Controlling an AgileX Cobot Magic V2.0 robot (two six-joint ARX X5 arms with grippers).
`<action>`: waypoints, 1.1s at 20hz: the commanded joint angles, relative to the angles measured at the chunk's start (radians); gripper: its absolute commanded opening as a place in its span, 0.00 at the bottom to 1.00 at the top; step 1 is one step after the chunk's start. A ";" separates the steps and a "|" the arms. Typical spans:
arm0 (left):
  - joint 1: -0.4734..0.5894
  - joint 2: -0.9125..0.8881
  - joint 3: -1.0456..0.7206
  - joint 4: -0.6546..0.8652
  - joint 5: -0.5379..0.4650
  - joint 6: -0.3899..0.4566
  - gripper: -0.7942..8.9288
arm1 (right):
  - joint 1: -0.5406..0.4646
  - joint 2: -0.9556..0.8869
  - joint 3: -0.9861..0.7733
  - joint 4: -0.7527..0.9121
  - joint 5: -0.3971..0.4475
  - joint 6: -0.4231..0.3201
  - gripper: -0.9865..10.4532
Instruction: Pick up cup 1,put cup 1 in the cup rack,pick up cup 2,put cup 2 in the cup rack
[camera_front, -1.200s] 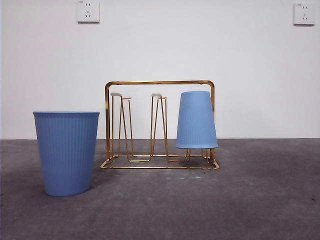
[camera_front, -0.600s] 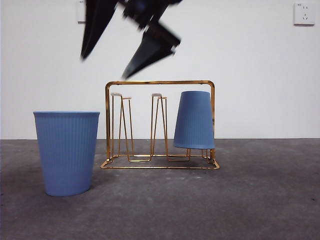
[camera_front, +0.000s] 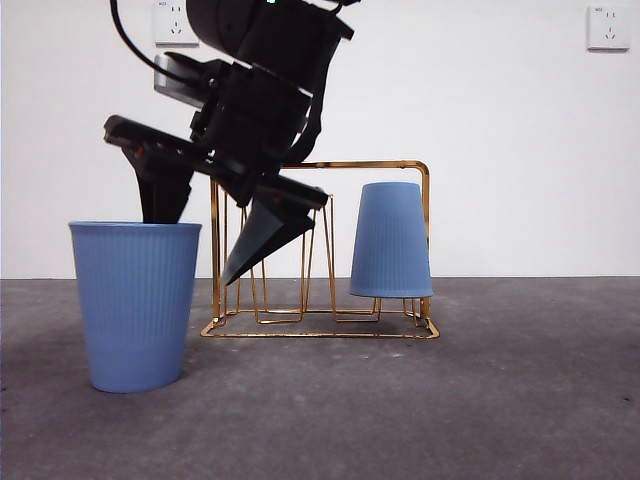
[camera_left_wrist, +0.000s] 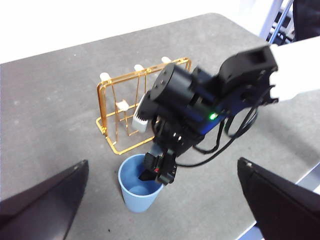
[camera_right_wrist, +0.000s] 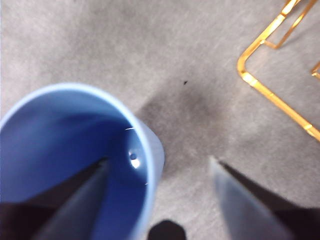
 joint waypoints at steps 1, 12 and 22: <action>0.002 -0.003 -0.008 0.020 0.003 -0.021 0.60 | 0.002 0.016 -0.003 0.015 0.003 0.007 0.08; 0.002 0.008 -0.008 0.203 0.084 -0.090 0.60 | 0.001 -0.172 -0.003 -0.012 0.030 -0.051 0.08; 0.002 0.154 -0.008 0.817 0.429 -0.241 0.60 | 0.001 -0.876 -0.003 0.148 0.233 -0.197 0.08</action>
